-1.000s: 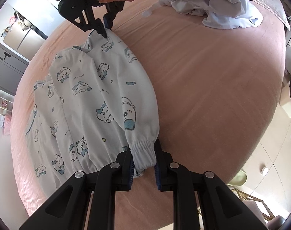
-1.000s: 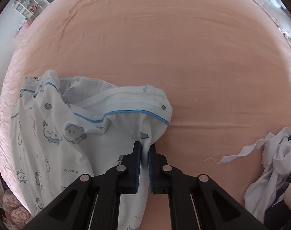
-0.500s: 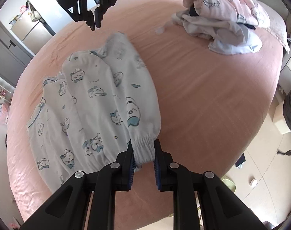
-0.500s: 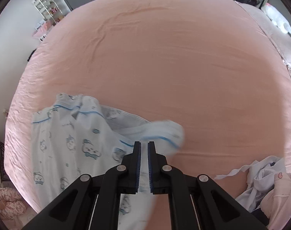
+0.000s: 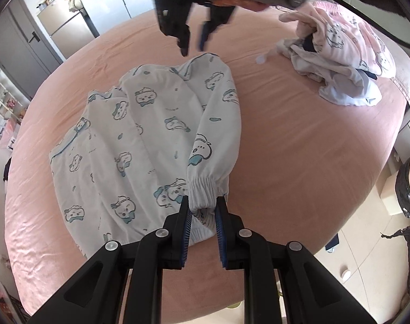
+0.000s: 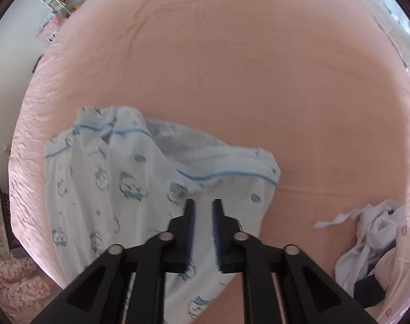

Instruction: Fold clothes

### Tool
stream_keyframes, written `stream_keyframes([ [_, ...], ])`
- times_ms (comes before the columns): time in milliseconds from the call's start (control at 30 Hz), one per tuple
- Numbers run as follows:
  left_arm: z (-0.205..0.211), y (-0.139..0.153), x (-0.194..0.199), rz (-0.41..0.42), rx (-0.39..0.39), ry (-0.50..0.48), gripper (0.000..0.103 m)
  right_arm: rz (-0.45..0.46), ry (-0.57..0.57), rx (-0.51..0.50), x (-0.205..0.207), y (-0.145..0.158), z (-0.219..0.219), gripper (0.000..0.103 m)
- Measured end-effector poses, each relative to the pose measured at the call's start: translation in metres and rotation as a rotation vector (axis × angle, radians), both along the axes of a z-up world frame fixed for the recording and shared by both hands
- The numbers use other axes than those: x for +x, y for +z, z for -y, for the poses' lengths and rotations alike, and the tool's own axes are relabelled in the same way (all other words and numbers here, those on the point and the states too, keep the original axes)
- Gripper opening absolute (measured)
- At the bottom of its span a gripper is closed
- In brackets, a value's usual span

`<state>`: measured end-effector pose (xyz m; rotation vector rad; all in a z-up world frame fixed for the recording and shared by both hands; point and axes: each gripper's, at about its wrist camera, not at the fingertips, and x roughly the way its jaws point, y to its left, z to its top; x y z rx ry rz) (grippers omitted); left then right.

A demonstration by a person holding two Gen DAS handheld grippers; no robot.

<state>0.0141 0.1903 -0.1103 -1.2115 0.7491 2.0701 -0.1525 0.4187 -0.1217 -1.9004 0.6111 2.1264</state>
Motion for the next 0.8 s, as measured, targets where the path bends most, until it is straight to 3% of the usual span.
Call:
stream_keyframes([
  [67,0.005,0.004,-0.001,0.006,0.01,0.013,0.015,0.025,-0.017,0.012,0.009,-0.007,-0.008,0.069],
  [100,0.007,0.006,-0.002,0.007,0.016,0.02,0.015,0.032,-0.03,0.017,0.014,-0.01,-0.013,0.072],
  [167,0.01,0.009,-0.004,0.003,0.023,0.03,0.015,0.046,-0.078,0.004,0.024,-0.018,-0.025,0.072],
  [400,0.015,0.016,-0.007,-0.003,0.025,0.041,0.015,0.075,-0.307,-0.187,0.055,-0.054,-0.057,0.072],
  [800,0.026,0.029,-0.003,-0.018,0.029,0.056,0.015,0.038,-0.347,-0.239,0.048,-0.072,-0.039,0.072],
])
